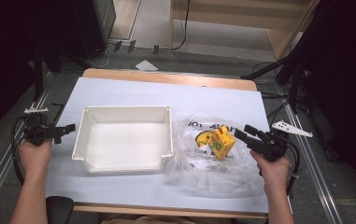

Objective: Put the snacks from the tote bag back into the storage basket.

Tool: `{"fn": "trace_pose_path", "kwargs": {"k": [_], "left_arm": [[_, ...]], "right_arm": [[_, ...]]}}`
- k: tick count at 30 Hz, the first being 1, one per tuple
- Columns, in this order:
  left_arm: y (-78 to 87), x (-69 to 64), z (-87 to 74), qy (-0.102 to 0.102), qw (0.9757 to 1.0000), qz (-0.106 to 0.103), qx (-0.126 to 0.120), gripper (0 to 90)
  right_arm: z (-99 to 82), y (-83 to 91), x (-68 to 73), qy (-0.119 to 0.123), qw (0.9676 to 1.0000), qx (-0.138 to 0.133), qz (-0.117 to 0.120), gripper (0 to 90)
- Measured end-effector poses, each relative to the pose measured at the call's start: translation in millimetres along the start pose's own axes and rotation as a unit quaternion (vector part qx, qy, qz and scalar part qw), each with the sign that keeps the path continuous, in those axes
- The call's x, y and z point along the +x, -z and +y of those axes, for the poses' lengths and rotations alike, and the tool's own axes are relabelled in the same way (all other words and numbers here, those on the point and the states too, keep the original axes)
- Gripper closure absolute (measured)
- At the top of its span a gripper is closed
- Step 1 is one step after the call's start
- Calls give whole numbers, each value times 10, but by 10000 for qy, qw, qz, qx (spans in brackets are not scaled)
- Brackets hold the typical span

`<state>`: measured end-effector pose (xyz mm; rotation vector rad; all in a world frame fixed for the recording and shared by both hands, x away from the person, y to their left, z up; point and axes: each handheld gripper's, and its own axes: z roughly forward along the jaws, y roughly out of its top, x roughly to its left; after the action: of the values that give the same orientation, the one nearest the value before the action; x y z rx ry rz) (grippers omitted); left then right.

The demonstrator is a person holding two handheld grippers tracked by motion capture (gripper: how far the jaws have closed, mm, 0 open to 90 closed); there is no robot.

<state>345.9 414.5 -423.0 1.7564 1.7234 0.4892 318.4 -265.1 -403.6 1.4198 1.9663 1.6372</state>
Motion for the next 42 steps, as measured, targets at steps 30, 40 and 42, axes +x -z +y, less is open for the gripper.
{"fn": "trace_pose_path", "kwargs": {"k": [30, 40, 42], "left_arm": [[-65, 4, -9, 24, 10000, -9, 80, 141], [-68, 3, -7, 57, 9999, -40, 109, 141], [-67, 15, -7, 56, 9999, -6, 98, 141]], "right_arm": [[-15, -89, 67, 290, 9987, 409, -96, 389], [42, -87, 130, 398, 9969, 636, -246, 389], [107, -83, 182, 420, 9959, 744, -283, 389]]}}
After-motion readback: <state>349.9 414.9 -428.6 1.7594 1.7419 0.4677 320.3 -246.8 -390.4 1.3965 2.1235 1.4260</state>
